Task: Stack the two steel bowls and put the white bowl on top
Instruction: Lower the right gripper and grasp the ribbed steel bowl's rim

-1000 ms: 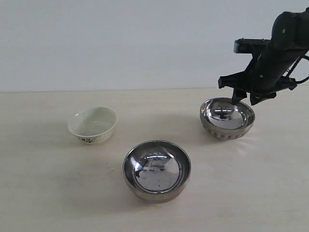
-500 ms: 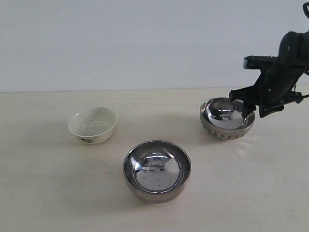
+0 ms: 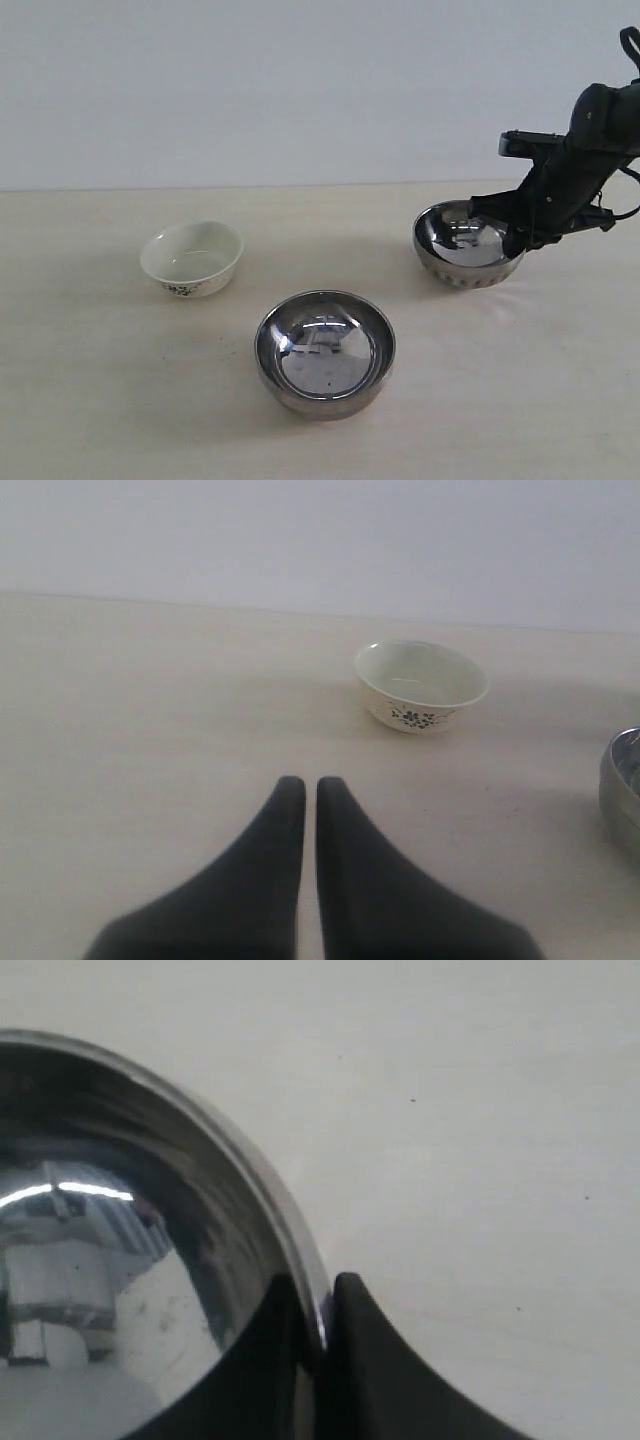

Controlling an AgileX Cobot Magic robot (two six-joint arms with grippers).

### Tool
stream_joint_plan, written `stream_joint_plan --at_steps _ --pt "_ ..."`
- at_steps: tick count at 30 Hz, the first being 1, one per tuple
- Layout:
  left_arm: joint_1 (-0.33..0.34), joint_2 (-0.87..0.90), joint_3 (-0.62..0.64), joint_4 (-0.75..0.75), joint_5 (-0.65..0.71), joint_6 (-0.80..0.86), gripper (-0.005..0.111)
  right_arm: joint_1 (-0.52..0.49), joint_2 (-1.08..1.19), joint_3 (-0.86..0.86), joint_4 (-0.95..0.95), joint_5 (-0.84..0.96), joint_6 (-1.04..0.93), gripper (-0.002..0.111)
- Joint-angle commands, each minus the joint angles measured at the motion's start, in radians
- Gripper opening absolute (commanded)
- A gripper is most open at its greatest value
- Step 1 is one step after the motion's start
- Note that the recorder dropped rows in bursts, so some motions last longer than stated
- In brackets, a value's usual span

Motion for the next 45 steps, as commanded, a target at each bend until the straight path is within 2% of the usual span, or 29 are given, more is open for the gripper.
stream_joint_plan --at_steps 1,36,45 --pt "0.003 -0.003 0.004 0.002 0.0 -0.001 0.004 -0.001 -0.004 0.0 -0.003 0.032 -0.016 0.0" --pt "0.003 -0.003 0.004 0.002 0.0 -0.001 0.004 -0.001 -0.004 0.0 0.0 0.047 -0.021 0.0" --pt "0.003 -0.003 0.004 0.002 0.0 -0.001 0.004 -0.001 -0.068 0.0 0.016 0.061 -0.033 0.0"
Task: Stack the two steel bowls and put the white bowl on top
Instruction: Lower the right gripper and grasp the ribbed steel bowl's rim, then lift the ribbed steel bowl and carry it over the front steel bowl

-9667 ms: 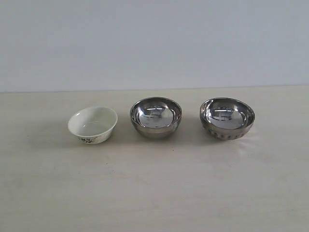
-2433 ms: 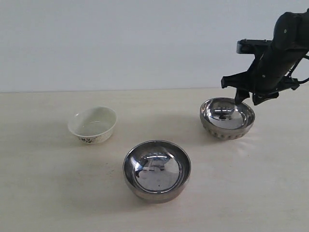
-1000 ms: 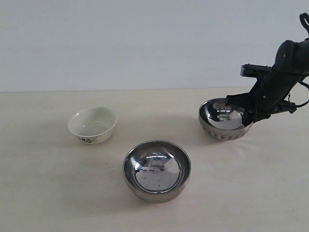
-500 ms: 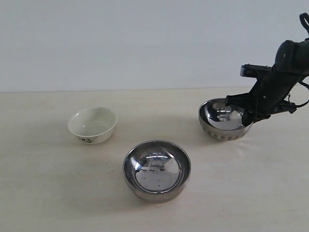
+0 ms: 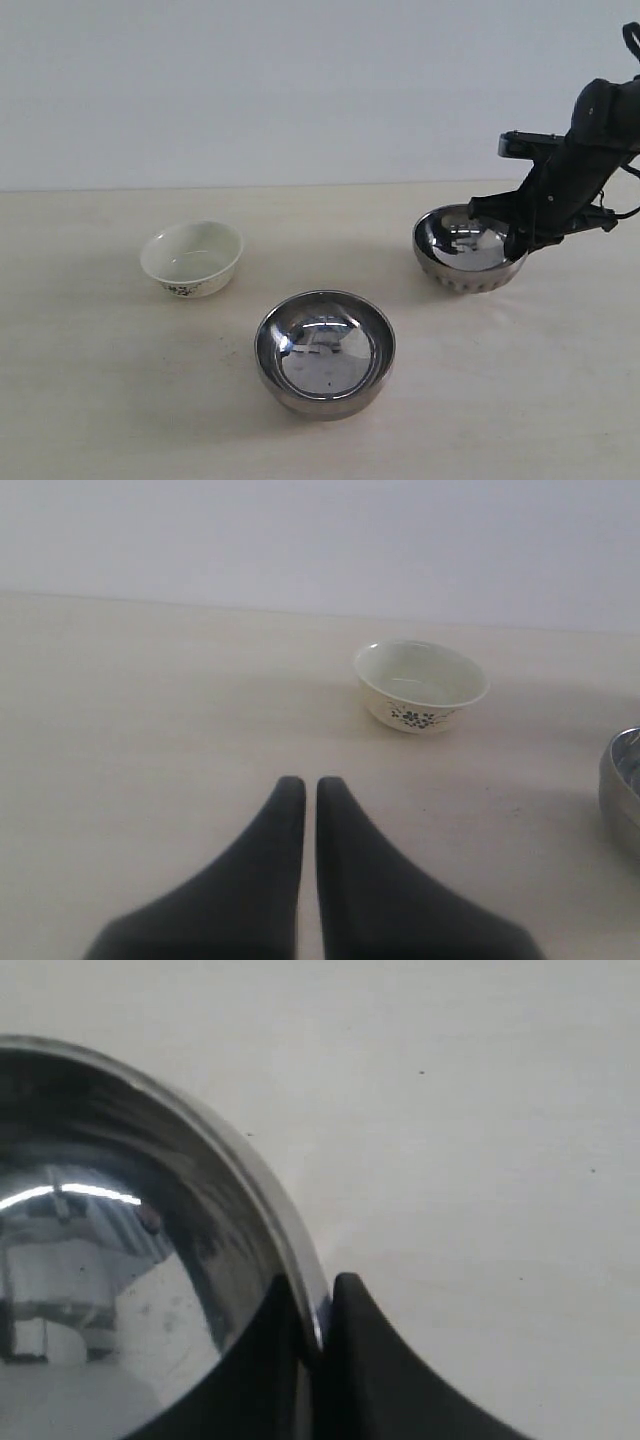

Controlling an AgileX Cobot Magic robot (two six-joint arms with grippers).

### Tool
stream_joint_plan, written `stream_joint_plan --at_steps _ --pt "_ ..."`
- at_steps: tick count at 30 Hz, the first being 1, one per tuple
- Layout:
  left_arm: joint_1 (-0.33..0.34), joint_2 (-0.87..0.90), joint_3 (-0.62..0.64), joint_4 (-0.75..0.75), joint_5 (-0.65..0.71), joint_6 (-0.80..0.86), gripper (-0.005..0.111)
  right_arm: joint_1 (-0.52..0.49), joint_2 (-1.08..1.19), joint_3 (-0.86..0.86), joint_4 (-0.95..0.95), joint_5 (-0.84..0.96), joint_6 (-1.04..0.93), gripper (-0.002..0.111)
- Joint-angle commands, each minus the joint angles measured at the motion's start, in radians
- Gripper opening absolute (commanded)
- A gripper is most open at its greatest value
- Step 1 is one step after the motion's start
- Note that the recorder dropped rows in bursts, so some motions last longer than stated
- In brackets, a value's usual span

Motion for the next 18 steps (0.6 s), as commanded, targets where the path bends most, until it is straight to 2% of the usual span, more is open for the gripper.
stream_joint_plan --at_steps 1,18 --pt "0.003 -0.003 0.004 0.002 0.0 -0.001 0.004 -0.001 -0.063 0.0 0.004 0.023 -0.021 0.0" --pt "0.003 -0.003 0.004 0.002 0.0 -0.001 0.004 -0.001 -0.321 0.022 0.101 0.177 -0.084 0.0"
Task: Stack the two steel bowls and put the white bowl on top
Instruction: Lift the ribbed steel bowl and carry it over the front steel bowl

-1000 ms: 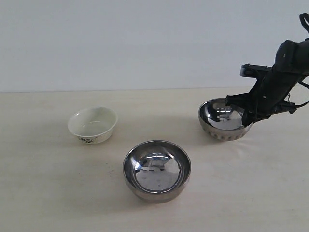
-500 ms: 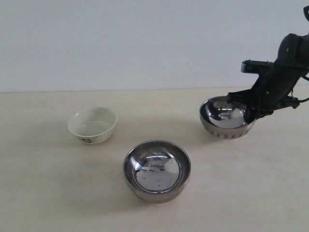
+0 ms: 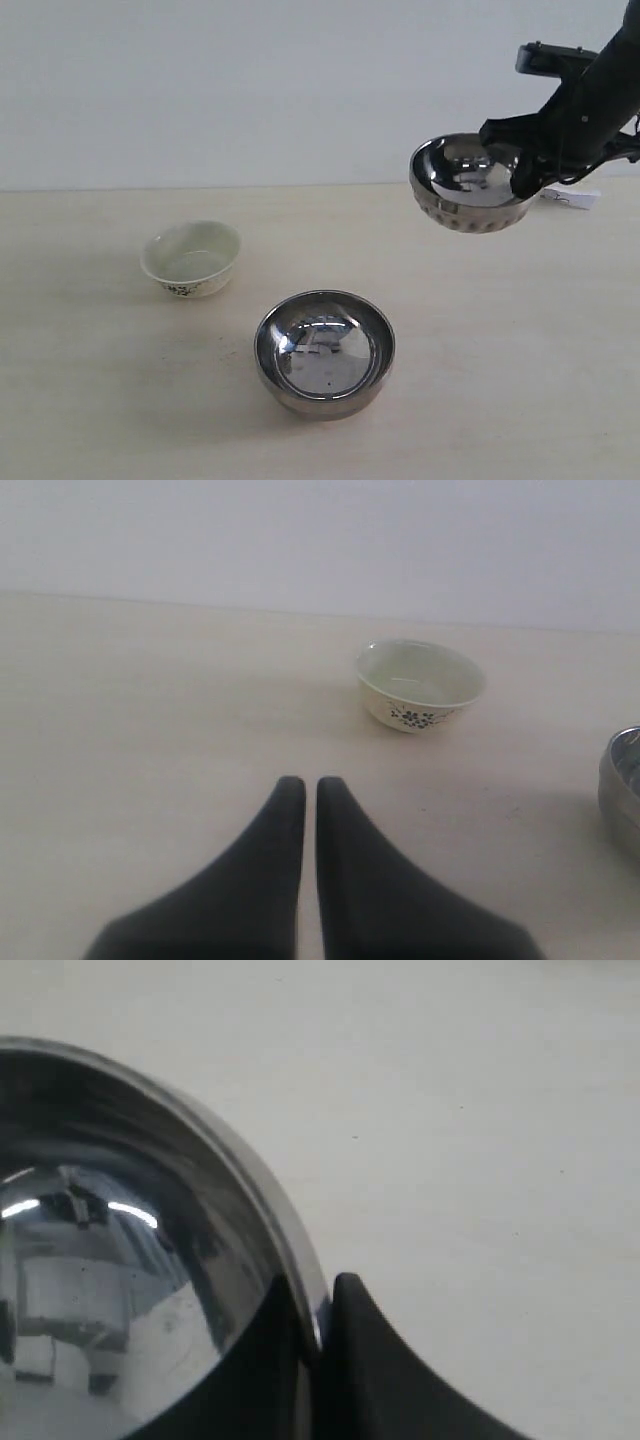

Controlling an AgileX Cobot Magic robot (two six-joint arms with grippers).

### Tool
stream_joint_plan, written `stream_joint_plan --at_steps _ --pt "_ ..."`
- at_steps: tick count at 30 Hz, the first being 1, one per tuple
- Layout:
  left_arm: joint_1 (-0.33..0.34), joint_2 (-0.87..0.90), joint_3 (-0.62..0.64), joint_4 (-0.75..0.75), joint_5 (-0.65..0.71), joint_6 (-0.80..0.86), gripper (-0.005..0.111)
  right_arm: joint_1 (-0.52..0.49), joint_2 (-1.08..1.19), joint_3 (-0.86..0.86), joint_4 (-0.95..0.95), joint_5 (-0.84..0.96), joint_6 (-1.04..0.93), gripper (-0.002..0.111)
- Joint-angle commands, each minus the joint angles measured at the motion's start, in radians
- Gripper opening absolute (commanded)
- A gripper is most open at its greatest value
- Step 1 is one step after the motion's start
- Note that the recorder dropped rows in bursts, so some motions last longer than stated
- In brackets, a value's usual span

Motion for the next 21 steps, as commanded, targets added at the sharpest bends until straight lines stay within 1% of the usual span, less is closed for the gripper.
stream_joint_plan --at_steps 1,4,5,11,14,21 --pt "0.003 -0.003 0.004 0.002 0.0 -0.001 0.004 -0.001 -0.124 0.08 0.041 -0.025 -0.029 0.0" --pt "0.003 -0.003 0.004 0.002 0.0 -0.001 0.004 -0.001 -0.189 0.189 0.088 -0.057 -0.076 0.0" --pt "0.003 -0.003 0.004 0.002 0.0 -0.001 0.004 -0.001 -0.215 0.241 0.12 -0.055 -0.119 0.0" --pt "0.003 -0.003 0.004 0.002 0.0 -0.001 0.004 -0.001 -0.317 0.43 0.171 -0.116 -0.162 0.0" --pt "0.003 -0.003 0.004 0.002 0.0 -0.001 0.004 -0.001 -0.339 0.468 0.189 -0.099 -0.169 0.0" --pt "0.003 -0.003 0.004 0.002 0.0 -0.001 0.004 0.0 -0.362 0.597 0.319 -0.164 -0.273 0.0"
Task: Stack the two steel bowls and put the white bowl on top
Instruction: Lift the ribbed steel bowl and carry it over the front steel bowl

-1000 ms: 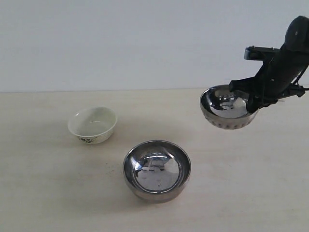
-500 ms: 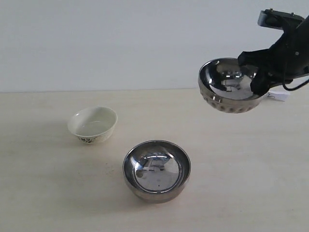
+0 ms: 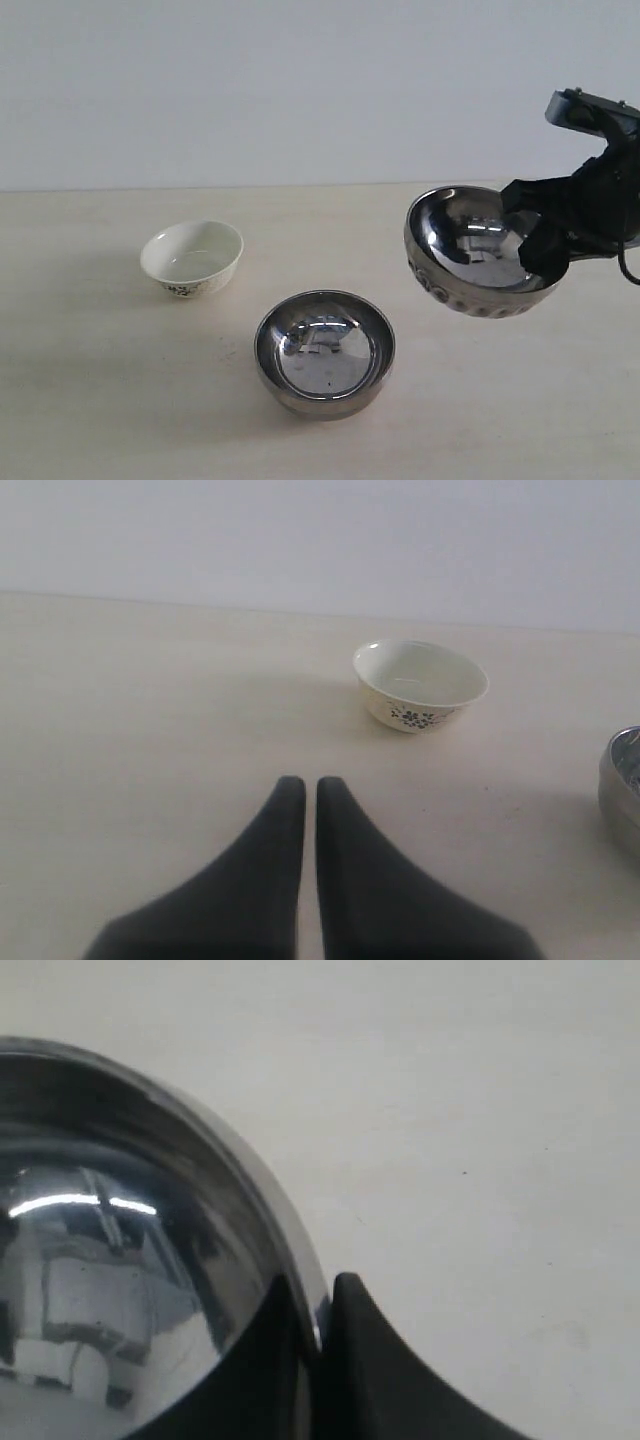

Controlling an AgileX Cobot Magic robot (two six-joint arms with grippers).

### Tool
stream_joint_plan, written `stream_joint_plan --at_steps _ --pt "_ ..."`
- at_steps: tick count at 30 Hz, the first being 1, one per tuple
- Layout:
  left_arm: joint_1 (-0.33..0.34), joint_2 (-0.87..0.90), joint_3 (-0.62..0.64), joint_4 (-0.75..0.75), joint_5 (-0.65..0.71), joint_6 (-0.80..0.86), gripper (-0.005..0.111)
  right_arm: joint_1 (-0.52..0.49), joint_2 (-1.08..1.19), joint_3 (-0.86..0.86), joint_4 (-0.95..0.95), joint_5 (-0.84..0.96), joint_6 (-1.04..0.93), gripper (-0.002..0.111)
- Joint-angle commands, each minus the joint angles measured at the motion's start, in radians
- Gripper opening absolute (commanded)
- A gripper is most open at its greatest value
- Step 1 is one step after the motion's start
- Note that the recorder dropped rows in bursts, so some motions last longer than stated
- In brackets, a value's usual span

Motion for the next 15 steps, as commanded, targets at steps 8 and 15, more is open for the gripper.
stream_joint_plan --at_steps 8,15 --pt "0.003 -0.003 0.004 0.002 0.0 -0.001 0.004 0.138 -0.015 0.07 0.064 -0.114 -0.04 0.0" --pt "0.003 -0.003 0.004 0.002 0.0 -0.001 0.004 0.259 -0.015 0.07 0.066 -0.199 0.032 0.0"
